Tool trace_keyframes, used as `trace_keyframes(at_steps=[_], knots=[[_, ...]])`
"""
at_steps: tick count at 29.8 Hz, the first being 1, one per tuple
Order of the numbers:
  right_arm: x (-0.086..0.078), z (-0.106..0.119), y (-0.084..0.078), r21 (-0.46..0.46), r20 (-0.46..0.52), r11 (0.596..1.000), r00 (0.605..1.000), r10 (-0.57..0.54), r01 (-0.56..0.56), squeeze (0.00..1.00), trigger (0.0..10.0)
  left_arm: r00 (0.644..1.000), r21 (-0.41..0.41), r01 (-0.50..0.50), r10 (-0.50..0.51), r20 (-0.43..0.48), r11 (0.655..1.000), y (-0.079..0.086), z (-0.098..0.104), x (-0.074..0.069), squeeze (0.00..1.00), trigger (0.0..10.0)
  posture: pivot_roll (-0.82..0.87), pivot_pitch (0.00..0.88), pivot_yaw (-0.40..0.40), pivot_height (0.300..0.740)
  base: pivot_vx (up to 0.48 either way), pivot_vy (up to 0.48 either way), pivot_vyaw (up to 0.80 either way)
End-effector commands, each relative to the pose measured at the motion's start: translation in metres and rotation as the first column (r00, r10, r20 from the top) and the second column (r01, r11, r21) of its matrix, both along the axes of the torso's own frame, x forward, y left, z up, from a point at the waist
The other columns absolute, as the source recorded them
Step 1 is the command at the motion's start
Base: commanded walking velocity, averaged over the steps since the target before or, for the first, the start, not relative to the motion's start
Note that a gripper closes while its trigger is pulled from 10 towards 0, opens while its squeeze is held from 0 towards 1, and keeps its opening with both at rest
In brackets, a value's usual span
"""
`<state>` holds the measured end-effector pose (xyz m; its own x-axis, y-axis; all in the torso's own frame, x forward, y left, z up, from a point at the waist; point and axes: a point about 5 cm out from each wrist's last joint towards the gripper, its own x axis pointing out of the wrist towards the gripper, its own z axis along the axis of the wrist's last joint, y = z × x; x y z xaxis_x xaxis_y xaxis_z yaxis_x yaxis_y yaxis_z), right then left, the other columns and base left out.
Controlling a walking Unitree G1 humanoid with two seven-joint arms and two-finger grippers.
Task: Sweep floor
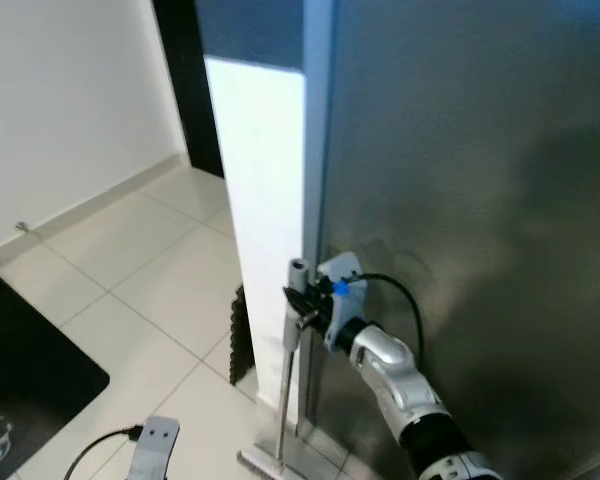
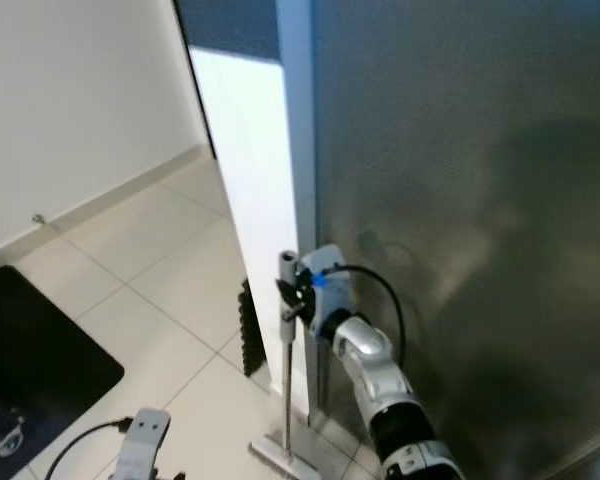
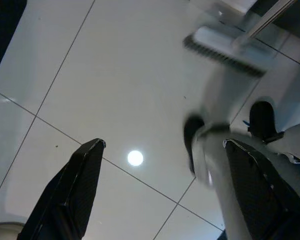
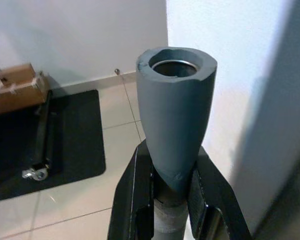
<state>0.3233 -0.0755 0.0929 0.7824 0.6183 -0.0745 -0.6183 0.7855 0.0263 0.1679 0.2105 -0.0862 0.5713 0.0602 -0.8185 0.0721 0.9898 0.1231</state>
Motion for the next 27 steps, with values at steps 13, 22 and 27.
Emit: trace_keyframes(at_steps=[13, 22, 27], knots=[[0.003, -0.02, -0.021, -0.211, -0.117, 0.974, 0.987, -0.11, 0.084, 0.0, 10.0, 1.0, -0.048, 0.017, -0.017, 0.014, 0.999, -0.043, 0.005, 0.025, 0.0, 10.0, -0.01, 0.0, 0.017, 0.74, 0.0, 0.0, 0.0], [0.007, -0.024, -0.045, -0.298, -0.185, 0.936, 0.951, -0.248, 0.186, 0.0, 10.0, 0.998, -0.077, 0.047, -0.045, 0.032, 0.996, -0.078, 0.015, 0.048, 0.0, 10.0, -0.01, 0.0, 0.015, 0.74, 0.0, 0.0, 0.0], [0.007, -0.028, -0.046, -0.287, -0.18, 0.933, 0.944, -0.276, 0.218, 0.0, 10.0, 0.998, -0.072, 0.053, -0.051, 0.026, 0.996, -0.076, 0.014, 0.046, 0.0, 10.0, -0.01, 0.0, 0.012, 0.74, 0.0, 0.0, 0.0]])
